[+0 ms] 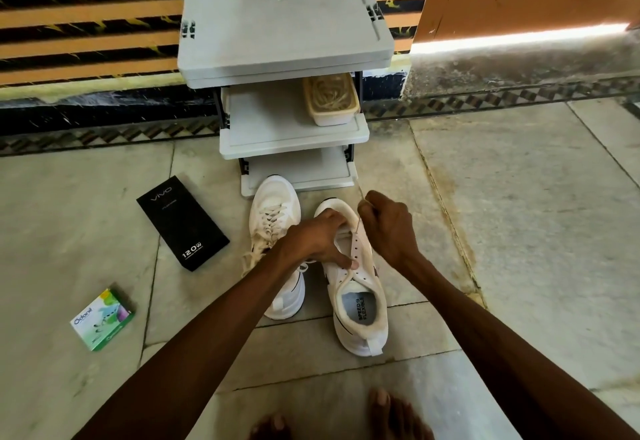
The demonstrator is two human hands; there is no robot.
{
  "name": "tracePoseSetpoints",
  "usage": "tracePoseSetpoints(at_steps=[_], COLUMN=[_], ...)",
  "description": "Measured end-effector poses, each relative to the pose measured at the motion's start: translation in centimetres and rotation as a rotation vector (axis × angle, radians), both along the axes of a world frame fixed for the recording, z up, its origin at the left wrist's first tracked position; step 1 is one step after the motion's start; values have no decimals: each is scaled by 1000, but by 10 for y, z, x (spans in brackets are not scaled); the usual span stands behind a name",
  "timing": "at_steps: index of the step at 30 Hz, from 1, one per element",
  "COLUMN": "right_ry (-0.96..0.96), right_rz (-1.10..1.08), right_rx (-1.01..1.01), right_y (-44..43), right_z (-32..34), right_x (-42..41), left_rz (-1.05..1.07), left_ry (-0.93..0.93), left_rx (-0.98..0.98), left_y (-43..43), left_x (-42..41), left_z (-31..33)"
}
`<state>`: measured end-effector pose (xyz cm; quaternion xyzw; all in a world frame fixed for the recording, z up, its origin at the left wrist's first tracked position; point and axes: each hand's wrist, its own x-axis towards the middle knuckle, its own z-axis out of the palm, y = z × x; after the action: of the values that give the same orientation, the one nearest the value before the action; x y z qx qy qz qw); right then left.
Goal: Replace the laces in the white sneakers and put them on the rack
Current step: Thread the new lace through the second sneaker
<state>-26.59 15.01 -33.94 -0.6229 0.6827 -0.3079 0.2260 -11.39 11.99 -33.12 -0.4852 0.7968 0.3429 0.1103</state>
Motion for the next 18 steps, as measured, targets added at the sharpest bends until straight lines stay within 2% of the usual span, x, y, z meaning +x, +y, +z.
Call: tracePoseSetpoints(at_steps=[7,18], right_ry=[-148,-414], right_rz=[-39,-60], right_rx=[-126,-73], right_y=[-7,8], right_z=[24,58], right_x=[6,11], left_rz=[-17,-23], left_ry=[-16,-42], left_rx=[-4,-19], left_y=[5,4], left_x=[-3,-4], left_z=[-3,-6])
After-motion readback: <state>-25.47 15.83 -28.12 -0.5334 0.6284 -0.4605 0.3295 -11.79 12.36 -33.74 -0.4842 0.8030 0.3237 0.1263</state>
